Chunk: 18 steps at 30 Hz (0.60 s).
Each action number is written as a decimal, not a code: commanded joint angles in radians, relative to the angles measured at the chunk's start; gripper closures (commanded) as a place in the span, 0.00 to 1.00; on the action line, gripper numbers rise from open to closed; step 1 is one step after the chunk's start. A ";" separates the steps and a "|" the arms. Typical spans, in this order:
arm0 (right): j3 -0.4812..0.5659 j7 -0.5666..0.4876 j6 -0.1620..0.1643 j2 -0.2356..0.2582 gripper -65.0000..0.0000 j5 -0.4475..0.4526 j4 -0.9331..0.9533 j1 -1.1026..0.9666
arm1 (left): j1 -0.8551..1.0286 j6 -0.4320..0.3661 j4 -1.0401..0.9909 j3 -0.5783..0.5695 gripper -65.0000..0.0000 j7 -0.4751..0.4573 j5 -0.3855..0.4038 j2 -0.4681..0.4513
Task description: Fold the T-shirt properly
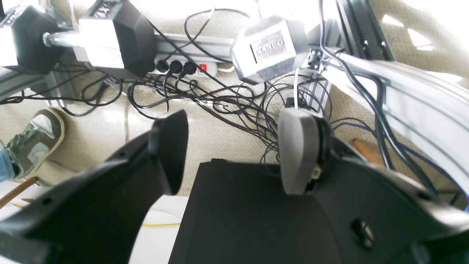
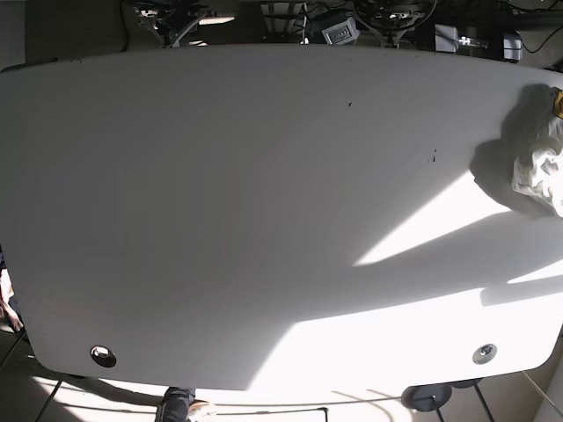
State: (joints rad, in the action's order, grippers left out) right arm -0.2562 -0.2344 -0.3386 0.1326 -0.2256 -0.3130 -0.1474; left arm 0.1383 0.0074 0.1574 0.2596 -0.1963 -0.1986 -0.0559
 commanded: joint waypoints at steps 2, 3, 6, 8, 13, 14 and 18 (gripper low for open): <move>-0.004 -0.008 0.003 0.006 0.75 -0.002 -0.002 -0.004 | 0.006 -0.003 0.001 0.002 0.45 -0.005 0.002 -0.002; -0.003 -0.007 0.006 0.005 0.75 -0.002 0.000 -0.004 | 0.007 -0.003 -0.002 0.000 0.45 -0.006 0.003 -0.003; -0.004 -0.009 0.013 0.001 0.75 0.001 -0.002 -0.004 | 0.009 -0.001 0.006 0.002 0.45 -0.010 0.001 -0.005; -0.005 -0.007 0.020 -0.003 0.75 0.000 -0.002 -0.004 | 0.008 -0.002 0.004 0.002 0.45 -0.013 0.000 -0.006; -0.003 -0.015 0.018 -0.002 0.75 0.000 -0.003 -0.005 | 0.006 -0.003 0.004 0.002 0.46 -0.018 0.002 -0.005; -0.004 -0.016 0.018 -0.002 0.75 -0.001 -0.002 -0.005 | 0.006 -0.003 0.005 0.002 0.46 -0.018 0.001 -0.005; -0.005 -0.014 0.016 -0.002 0.75 0.001 -0.010 -0.004 | 0.008 0.000 0.007 0.003 0.46 -0.014 -0.002 -0.005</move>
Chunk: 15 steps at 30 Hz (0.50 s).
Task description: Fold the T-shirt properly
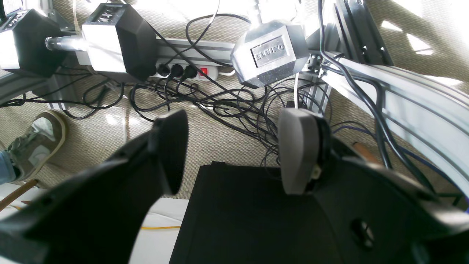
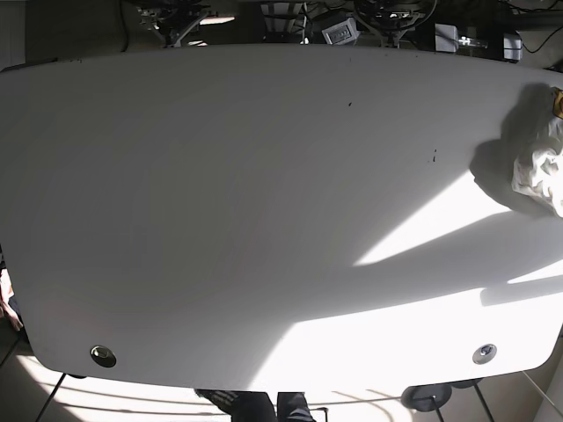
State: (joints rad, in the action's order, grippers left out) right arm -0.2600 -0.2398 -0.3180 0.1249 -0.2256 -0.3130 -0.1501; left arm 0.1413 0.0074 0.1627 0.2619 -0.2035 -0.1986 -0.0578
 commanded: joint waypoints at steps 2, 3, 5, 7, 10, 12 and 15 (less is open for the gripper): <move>-0.002 -0.009 -0.004 0.005 0.75 0.001 -0.010 -0.002 | 0.006 0.000 0.003 0.001 0.46 -0.006 -0.002 -0.003; -0.002 -0.009 -0.004 0.005 0.75 0.000 -0.010 -0.003 | 0.006 0.000 0.004 0.001 0.46 -0.007 -0.002 -0.003; 0.000 -0.012 -0.005 0.004 0.75 0.000 -0.010 -0.001 | 0.003 0.001 0.000 0.001 0.46 -0.006 0.000 -0.001; -0.002 -0.012 -0.002 0.000 0.75 0.001 -0.009 -0.004 | 0.007 0.001 -0.001 -0.001 0.46 -0.010 0.000 0.000; -0.003 -0.010 -0.002 -0.002 0.75 0.001 -0.010 -0.006 | 0.008 0.001 -0.002 0.000 0.46 -0.009 -0.001 0.000; -0.004 -0.005 0.001 -0.004 0.75 0.002 -0.013 -0.006 | 0.006 -0.001 -0.002 0.000 0.46 -0.004 -0.003 -0.001; -0.004 0.000 0.000 -0.004 0.75 0.002 -0.015 -0.005 | 0.006 -0.001 0.001 0.000 0.46 -0.002 -0.001 -0.001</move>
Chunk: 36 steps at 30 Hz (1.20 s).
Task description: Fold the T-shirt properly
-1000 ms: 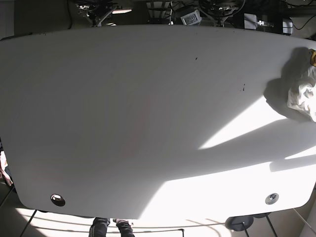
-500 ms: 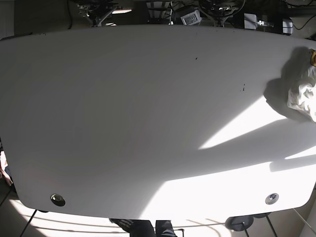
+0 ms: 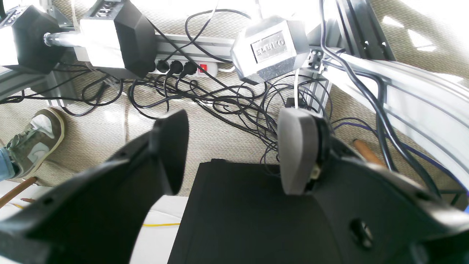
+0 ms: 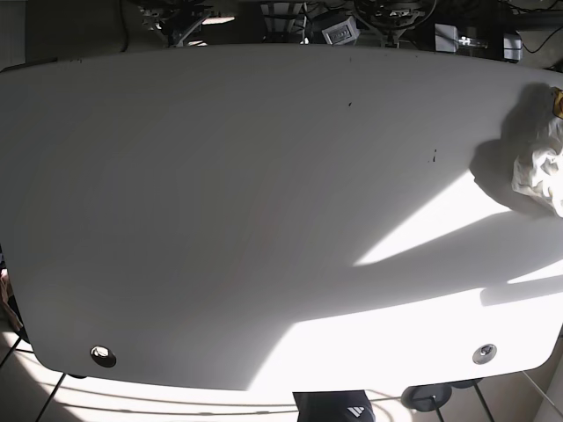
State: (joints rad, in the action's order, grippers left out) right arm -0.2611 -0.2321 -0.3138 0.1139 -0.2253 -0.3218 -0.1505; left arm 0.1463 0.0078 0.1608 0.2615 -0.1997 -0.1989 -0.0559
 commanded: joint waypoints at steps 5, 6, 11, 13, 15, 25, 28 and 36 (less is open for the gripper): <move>-0.003 -0.018 0.002 0.006 0.75 0.001 -0.004 -0.004 | 0.004 0.002 0.003 0.000 0.47 -0.010 0.001 -0.002; -0.004 -0.017 0.002 0.006 0.75 0.001 -0.005 -0.005 | 0.005 0.002 0.006 0.001 0.47 -0.012 0.000 -0.002; -0.001 -0.019 0.004 0.006 0.75 0.003 -0.014 -0.005 | 0.010 0.002 0.029 0.000 0.47 -0.001 0.001 0.001; -0.002 -0.023 0.004 0.006 0.75 0.002 -0.015 -0.003 | 0.009 0.004 0.033 0.000 0.47 -0.007 0.002 0.004; -0.002 -0.023 0.004 0.006 0.75 0.002 -0.018 -0.002 | 0.006 0.004 0.028 0.001 0.47 -0.008 0.002 0.005; -0.003 -0.021 0.005 0.003 0.75 0.003 -0.019 -0.005 | 0.000 0.005 0.023 0.004 0.47 -0.004 0.000 0.002; -0.002 -0.028 0.004 0.003 0.75 0.005 -0.020 -0.002 | 0.002 0.002 0.023 0.003 0.47 -0.007 -0.002 -0.002; -0.001 -0.029 0.004 0.001 0.75 0.002 -0.019 -0.006 | 0.014 -0.001 0.032 0.000 0.47 -0.013 -0.005 -0.003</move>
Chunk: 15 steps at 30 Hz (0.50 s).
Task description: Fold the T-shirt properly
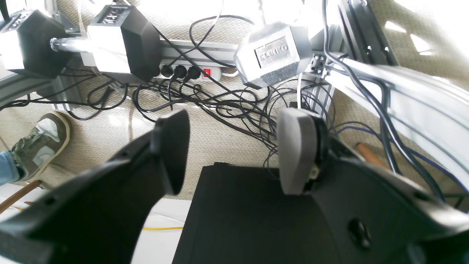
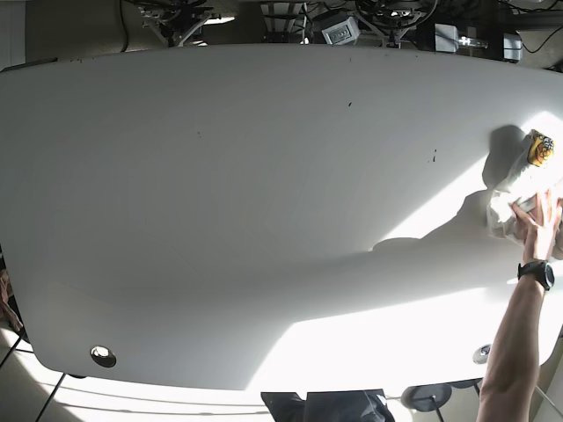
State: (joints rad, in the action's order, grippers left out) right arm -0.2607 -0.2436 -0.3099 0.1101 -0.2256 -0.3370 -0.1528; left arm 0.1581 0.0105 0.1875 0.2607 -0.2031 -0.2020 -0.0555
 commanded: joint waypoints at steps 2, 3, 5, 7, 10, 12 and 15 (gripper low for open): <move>-0.001 -0.017 -0.001 0.005 0.75 0.004 -0.013 -0.008 | 0.000 -0.005 -0.006 0.001 0.47 -0.011 -0.001 -0.001; -0.001 -0.016 0.000 0.005 0.75 0.005 -0.015 -0.009 | 0.001 -0.006 -0.003 0.003 0.47 -0.011 0.001 -0.001; -0.001 -0.017 -0.001 0.005 0.75 0.004 -0.018 -0.014 | 0.005 -0.005 -0.002 0.002 0.47 -0.011 0.000 0.000; 0.000 -0.012 0.000 0.004 0.75 0.004 -0.035 -0.030 | 0.017 -0.006 0.006 -0.001 0.48 -0.015 -0.002 0.002; 0.001 -0.004 -0.002 0.003 0.75 0.003 -0.050 -0.048 | 0.027 0.001 0.013 -0.005 0.48 -0.012 -0.002 0.002; 0.001 -0.003 -0.002 0.004 0.75 0.003 -0.059 -0.053 | 0.030 0.003 0.016 -0.005 0.48 -0.012 -0.003 0.002; 0.006 -0.009 -0.004 0.005 0.75 0.005 -0.031 -0.034 | 0.015 0.004 0.001 -0.001 0.47 -0.015 -0.001 0.000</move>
State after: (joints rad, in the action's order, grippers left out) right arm -0.2531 -0.2344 -0.3107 0.1078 -0.2253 -0.3641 -0.1864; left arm 0.1711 0.0162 0.1867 0.2607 -0.2039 -0.2020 -0.0502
